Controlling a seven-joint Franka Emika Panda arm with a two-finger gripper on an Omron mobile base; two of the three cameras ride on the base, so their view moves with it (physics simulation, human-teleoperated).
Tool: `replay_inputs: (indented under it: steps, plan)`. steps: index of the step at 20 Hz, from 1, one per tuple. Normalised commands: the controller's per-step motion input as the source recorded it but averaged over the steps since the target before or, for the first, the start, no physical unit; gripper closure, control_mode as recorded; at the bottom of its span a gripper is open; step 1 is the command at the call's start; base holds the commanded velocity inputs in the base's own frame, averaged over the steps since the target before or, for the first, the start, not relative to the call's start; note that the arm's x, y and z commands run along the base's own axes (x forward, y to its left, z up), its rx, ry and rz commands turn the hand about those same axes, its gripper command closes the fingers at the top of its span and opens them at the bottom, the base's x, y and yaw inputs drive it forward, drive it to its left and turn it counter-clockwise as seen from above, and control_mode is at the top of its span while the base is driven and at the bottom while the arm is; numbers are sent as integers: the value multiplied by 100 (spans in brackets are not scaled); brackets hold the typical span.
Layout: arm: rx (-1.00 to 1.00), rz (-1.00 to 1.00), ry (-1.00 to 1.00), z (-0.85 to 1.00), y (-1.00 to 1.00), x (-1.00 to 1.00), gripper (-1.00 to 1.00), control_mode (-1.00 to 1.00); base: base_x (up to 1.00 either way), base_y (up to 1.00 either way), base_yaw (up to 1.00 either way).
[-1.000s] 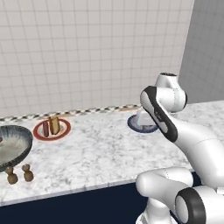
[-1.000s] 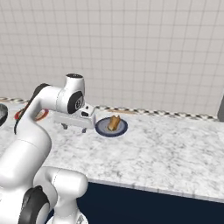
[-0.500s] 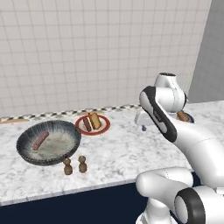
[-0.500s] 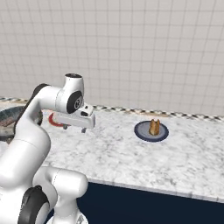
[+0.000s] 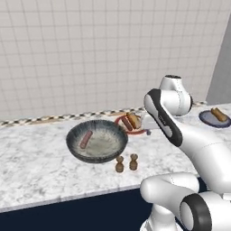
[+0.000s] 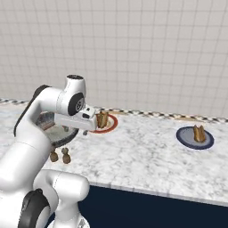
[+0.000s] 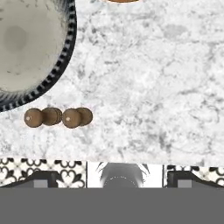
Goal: Place one bun and one sausage from the bowl on each plate.
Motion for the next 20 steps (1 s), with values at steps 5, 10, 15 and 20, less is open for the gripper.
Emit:
replay_inputs:
  steps: [5,10,15,20]
  plan:
    - [0,0,0,0,0,0,-100,100,0,66,0]
    - [0,0,0,0,0,0,-100,100,0,54,0]
    - [0,0,0,0,0,0,-100,100,0,53,0]
    - [0,0,0,0,0,0,-100,100,0,50,0]
